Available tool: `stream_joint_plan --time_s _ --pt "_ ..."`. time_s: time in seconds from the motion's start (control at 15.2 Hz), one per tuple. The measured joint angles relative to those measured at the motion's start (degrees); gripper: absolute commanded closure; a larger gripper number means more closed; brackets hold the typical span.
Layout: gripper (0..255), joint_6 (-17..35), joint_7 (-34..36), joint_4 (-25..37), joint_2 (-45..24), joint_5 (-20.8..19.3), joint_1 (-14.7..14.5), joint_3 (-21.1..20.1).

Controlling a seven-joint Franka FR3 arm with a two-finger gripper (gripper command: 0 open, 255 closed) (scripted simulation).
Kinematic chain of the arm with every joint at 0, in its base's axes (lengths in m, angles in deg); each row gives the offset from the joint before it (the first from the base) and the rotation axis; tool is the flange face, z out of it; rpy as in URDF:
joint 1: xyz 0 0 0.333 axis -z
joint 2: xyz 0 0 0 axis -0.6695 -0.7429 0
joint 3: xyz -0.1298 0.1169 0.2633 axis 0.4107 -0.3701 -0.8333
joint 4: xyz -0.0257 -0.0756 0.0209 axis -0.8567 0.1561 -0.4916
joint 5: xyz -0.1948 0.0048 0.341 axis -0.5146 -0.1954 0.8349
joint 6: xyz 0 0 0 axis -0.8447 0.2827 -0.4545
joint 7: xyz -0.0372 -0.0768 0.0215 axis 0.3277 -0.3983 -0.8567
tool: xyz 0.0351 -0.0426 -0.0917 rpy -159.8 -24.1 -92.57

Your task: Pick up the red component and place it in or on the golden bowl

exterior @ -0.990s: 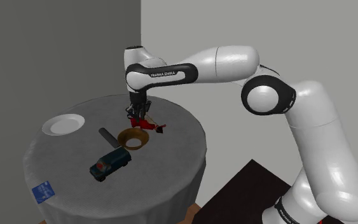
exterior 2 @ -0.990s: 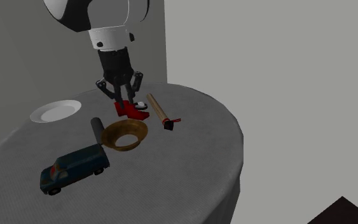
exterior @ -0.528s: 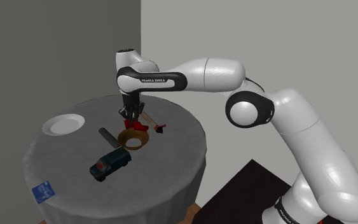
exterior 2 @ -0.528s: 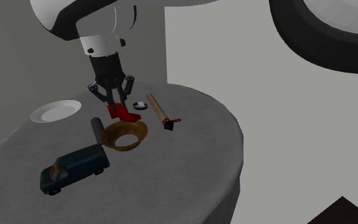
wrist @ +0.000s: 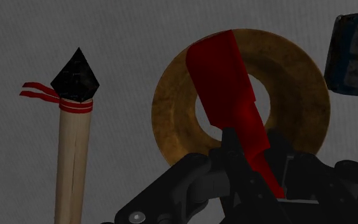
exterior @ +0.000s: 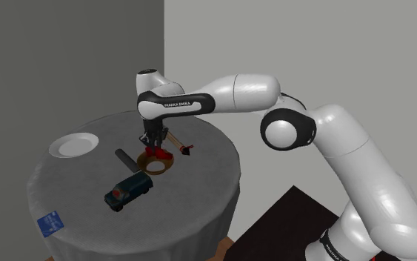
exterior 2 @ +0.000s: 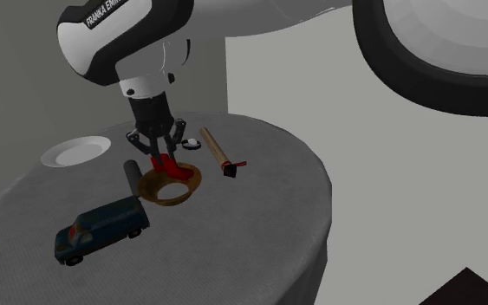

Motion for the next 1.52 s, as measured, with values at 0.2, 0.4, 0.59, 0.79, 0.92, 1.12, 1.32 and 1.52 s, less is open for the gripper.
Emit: stream_joint_plan --time_s 0.2,0.4,0.59,0.79,0.92,1.12,1.32,1.52 --pt "255 1.8 0.1 -1.1 -0.7 -0.1 0.0 0.0" --pt "255 3.1 0.2 -1.9 -1.2 -0.2 0.1 0.1" --pt "255 3.2 0.2 -1.8 -1.3 -0.2 0.0 0.1" --pt "0 3.2 0.2 -1.8 -1.3 -0.2 0.0 0.1" --pt "0 3.2 0.2 -1.8 -1.3 -0.2 0.0 0.1" --pt "0 3.2 0.2 -1.8 -1.3 -0.2 0.0 0.1" --pt "0 1.2 0.2 -0.1 -1.1 -0.1 -0.2 0.0" --pt "0 -2.7 -0.1 3.3 -0.4 0.1 -0.3 0.0"
